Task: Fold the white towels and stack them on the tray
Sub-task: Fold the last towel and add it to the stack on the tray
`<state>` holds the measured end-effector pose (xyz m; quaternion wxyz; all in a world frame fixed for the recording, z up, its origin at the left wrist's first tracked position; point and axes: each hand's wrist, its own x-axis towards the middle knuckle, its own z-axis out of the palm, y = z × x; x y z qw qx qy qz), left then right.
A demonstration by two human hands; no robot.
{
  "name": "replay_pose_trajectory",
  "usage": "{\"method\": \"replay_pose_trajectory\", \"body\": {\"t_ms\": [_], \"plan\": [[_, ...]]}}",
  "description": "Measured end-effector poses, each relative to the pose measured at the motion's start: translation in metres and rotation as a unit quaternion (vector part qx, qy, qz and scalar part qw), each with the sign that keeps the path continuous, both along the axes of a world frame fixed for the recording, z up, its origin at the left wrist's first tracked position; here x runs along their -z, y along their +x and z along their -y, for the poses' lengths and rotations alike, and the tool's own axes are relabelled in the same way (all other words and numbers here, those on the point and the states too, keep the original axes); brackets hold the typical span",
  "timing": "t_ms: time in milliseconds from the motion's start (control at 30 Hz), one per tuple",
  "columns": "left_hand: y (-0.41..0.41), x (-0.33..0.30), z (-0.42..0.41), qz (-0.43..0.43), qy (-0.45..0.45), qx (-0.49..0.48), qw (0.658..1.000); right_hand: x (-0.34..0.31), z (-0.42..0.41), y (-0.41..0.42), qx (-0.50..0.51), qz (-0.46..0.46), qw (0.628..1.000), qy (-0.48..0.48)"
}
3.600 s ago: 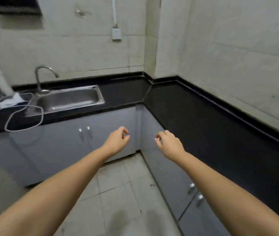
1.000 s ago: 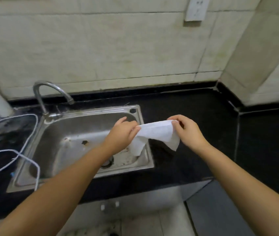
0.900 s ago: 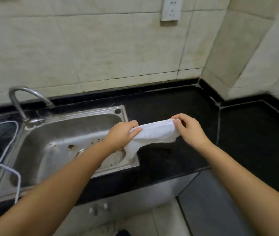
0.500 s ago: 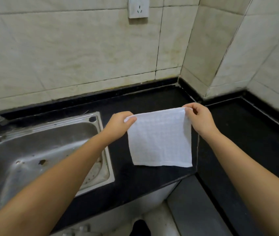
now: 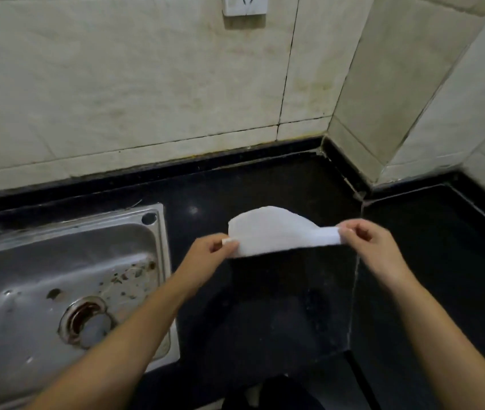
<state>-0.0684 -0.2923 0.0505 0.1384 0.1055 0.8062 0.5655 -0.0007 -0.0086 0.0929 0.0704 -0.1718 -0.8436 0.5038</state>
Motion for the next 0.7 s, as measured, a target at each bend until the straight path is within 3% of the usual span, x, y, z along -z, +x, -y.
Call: {"method": "replay_pose_trajectory", "body": {"t_ms": [167,267,467,700], "plan": [[0.044,0.065,0.000,0.096,-0.142,0.078,0.982,0.072,-0.015,0.047,-0.073,0.165,0.983,-0.010],[0.048,0.072,0.000,0.118,-0.183,0.079,0.973,0.087,-0.022,0.049,-0.110,0.215,0.970,-0.012],[0.017,0.065,-0.013,0.088,-0.184,-0.021,0.979,0.093,-0.027,-0.012,-0.104,0.172,0.980,0.009],[-0.035,0.072,-0.035,0.030,-0.264,-0.081,0.961,0.103,-0.013,-0.076,-0.016,0.162,0.984,0.078]]}}
